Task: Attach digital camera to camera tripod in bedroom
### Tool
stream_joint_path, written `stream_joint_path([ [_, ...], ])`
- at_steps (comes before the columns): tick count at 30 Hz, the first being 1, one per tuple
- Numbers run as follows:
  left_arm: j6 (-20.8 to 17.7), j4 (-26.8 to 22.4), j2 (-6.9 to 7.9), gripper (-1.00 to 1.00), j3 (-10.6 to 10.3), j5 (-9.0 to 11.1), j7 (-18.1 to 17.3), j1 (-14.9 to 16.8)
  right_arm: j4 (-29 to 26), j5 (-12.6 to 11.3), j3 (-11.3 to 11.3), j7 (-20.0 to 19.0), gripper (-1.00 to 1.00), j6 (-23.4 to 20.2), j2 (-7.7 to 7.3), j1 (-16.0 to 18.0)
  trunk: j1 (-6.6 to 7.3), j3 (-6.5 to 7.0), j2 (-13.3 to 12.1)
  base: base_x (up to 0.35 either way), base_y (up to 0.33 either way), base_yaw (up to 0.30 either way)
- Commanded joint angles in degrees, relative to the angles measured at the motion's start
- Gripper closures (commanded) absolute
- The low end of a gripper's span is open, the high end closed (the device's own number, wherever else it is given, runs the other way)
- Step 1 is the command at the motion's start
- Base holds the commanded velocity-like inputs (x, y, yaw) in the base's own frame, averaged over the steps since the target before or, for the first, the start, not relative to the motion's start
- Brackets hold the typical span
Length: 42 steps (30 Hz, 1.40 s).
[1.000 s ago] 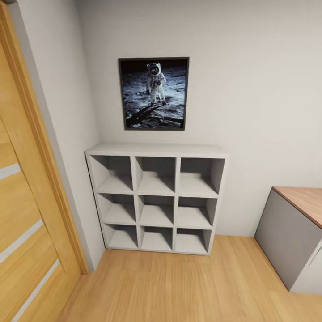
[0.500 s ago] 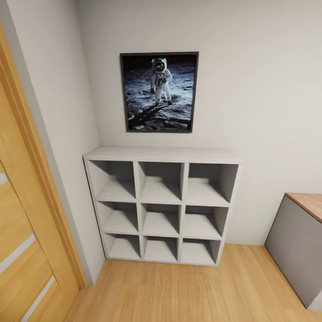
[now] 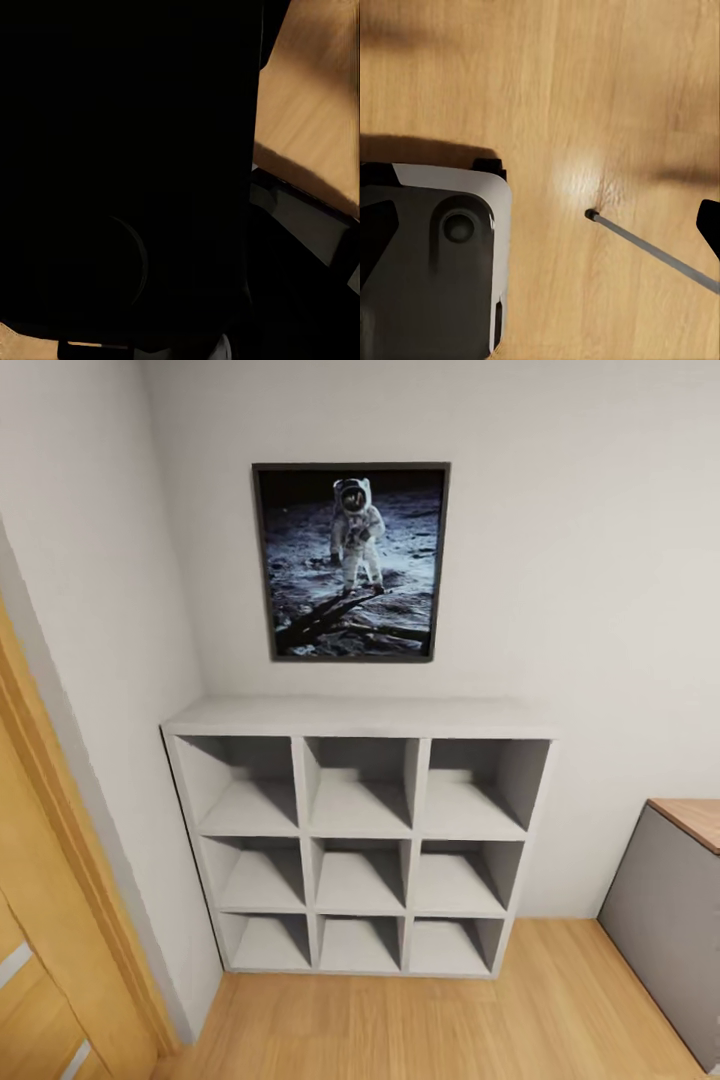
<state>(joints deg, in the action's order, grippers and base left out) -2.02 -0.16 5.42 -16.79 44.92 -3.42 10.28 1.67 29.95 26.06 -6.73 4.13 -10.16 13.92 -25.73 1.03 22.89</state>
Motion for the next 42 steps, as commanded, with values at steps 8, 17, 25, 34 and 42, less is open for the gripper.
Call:
stream_joint_path([
  [8,-0.18,-0.01,0.02,1.0,-0.44,0.52,-0.28,0.0,0.18,0.58,0.49,-0.1,-1.0,0.32,-0.04,0.06,-0.05,-0.02,0.03,0.123,0.021,-0.282],
  [17,-0.17,-0.04,0.08,1.0,-0.44,0.5,-0.28,0.0,0.18,0.57,0.49,-0.05,-1.0,0.35,-0.04,0.06,-0.05,-0.02,0.03,0.01,0.002,-0.288],
  [25,-0.14,-0.16,0.04,1.0,-0.32,0.51,-0.28,0.0,0.18,0.55,0.49,-0.04,-1.0,0.35,-0.02,0.06,-0.05,-0.02,0.03,0.001,0.0,-0.289],
  [34,-0.21,-0.06,-1.99,1.0,-0.2,0.6,-0.21,0.0,0.18,0.54,0.49,-0.04,-1.0,0.31,-0.03,0.06,-0.05,-0.02,0.03,0.0,0.0,-0.289],
  [42,-0.27,0.06,-2.62,1.0,-0.26,0.64,-0.14,0.0,0.19,0.76,0.44,-0.12,-1.0,-0.24,0.04,0.06,-0.05,-0.02,0.03,0.0,0.0,-0.289],
])
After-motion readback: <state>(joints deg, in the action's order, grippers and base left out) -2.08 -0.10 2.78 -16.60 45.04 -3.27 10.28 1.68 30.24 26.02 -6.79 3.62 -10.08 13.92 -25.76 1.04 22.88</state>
